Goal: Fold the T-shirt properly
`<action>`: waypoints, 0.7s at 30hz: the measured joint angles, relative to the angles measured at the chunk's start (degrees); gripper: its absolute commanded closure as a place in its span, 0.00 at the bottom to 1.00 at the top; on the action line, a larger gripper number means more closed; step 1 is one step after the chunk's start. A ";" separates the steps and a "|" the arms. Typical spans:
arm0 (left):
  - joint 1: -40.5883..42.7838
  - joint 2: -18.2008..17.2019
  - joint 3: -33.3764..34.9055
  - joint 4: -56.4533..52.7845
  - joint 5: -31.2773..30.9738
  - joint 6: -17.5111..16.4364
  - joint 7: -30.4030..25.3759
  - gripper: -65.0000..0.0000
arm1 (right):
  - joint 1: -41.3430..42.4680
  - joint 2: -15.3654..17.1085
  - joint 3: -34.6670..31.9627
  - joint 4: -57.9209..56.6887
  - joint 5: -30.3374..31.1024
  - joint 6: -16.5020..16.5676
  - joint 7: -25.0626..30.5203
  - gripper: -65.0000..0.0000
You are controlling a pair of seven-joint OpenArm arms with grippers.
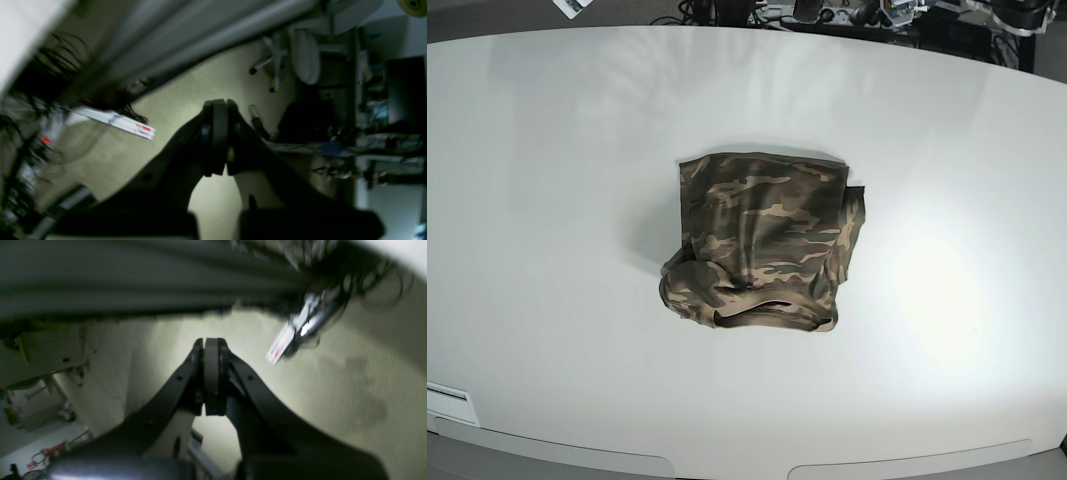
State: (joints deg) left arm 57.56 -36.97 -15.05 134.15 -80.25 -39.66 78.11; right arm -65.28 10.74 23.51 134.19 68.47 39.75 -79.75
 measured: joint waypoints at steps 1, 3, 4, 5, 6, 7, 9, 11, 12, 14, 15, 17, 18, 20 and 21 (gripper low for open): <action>2.36 1.33 0.02 0.02 1.01 0.00 -0.11 1.00 | -1.22 -0.04 0.00 0.00 -0.35 -0.02 -0.04 1.00; 6.36 4.57 0.02 -0.31 3.02 0.00 -0.09 1.00 | -2.93 0.11 -0.33 0.00 -1.03 -0.02 0.17 1.00; 7.72 6.16 0.02 -0.74 4.94 0.00 -0.09 1.00 | -3.50 0.09 -0.61 -0.11 -1.33 0.00 0.20 1.00; 8.57 7.63 0.02 -1.38 6.91 -0.02 -0.09 1.00 | -3.74 0.02 -1.03 -1.70 -1.22 0.02 0.70 1.00; 8.94 8.85 0.02 -2.21 8.68 0.00 -0.35 1.00 | -3.54 0.00 -1.62 -4.28 -1.99 0.02 2.16 1.00; 9.03 10.01 0.02 -3.23 10.45 -0.02 -1.29 1.00 | -3.23 -0.09 -2.25 -6.75 -4.50 0.07 3.63 1.00; 8.55 12.07 0.02 -6.49 13.49 0.00 -4.94 1.00 | -2.73 0.22 -3.39 -12.37 -8.90 0.04 7.58 1.00; 7.69 13.35 0.09 -10.58 16.24 -0.09 -7.82 1.00 | -0.50 0.76 -5.35 -18.16 -13.31 0.09 9.27 1.00; 6.80 13.68 0.13 -13.11 17.29 -0.11 -8.26 1.00 | 1.36 0.98 -6.38 -21.16 -15.54 -0.02 9.64 1.00; 3.96 13.79 0.31 -19.17 19.34 -0.07 -8.94 1.00 | 4.83 1.55 -8.79 -27.04 -16.76 0.00 11.41 1.00; 2.21 13.77 0.28 -22.58 19.76 -0.04 -9.11 1.00 | 6.54 1.77 -10.03 -29.97 -17.29 0.04 12.15 1.00; -0.98 13.64 0.22 -29.70 19.78 -0.02 -9.18 1.00 | 9.75 1.97 -12.70 -36.13 -20.02 0.02 13.88 1.00; -2.49 13.66 0.22 -33.38 19.69 -0.02 -9.33 1.00 | 11.15 2.27 -14.25 -39.12 -22.01 0.04 15.04 1.00; -5.66 13.70 0.81 -40.92 21.07 -0.09 -10.60 1.00 | 13.84 2.95 -17.22 -45.13 -26.73 -0.02 17.73 1.00; -7.23 13.81 1.38 -44.72 22.73 -0.13 -12.57 1.00 | 14.97 3.34 -18.67 -48.17 -29.38 0.00 20.06 1.00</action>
State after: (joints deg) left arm 50.33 -23.16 -13.67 89.43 -57.52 -39.79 65.54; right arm -50.30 14.09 4.84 86.02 39.09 39.75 -59.68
